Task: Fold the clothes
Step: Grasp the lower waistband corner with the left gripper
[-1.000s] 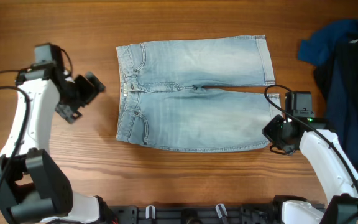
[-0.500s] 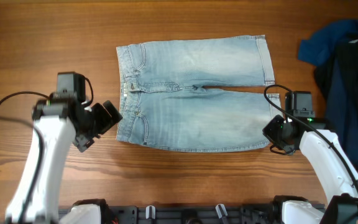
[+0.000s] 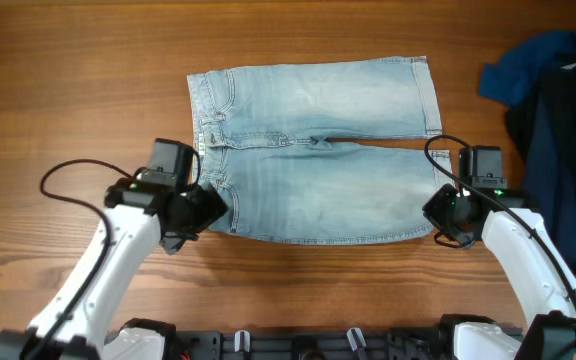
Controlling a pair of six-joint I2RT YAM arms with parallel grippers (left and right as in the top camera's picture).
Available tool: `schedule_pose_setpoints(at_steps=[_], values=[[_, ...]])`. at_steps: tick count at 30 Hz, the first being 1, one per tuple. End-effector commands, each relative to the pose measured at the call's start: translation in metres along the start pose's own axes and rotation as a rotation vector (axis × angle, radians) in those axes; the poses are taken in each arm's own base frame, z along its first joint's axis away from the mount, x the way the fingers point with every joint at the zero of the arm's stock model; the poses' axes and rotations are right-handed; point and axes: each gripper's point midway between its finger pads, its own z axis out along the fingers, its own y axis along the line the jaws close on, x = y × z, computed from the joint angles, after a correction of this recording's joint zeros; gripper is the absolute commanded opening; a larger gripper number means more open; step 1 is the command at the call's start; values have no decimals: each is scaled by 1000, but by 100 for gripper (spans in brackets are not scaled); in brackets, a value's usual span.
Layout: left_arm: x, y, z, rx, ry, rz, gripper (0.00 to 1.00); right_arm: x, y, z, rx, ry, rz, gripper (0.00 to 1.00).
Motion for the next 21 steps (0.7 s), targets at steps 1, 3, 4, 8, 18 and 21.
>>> schedule_pose_setpoints(at_steps=[1,3,4,8,18,21], values=[[-6,12,11,-80,-24,-30,56,-10,1,-3,9,-35,-10,15],[-9,18,16,-121,-34,-67,67,-10,1,-3,8,-35,-10,15],[-10,20,19,-133,-37,-84,68,-10,1,-3,9,-35,-10,15],[-9,19,29,-123,-33,-157,70,-10,1,-3,9,-34,-10,15],[-16,10,38,-73,-60,-227,68,-10,1,-3,8,-36,-10,16],[-14,12,40,-77,-57,-227,67,-10,1,-3,7,-37,-9,16]])
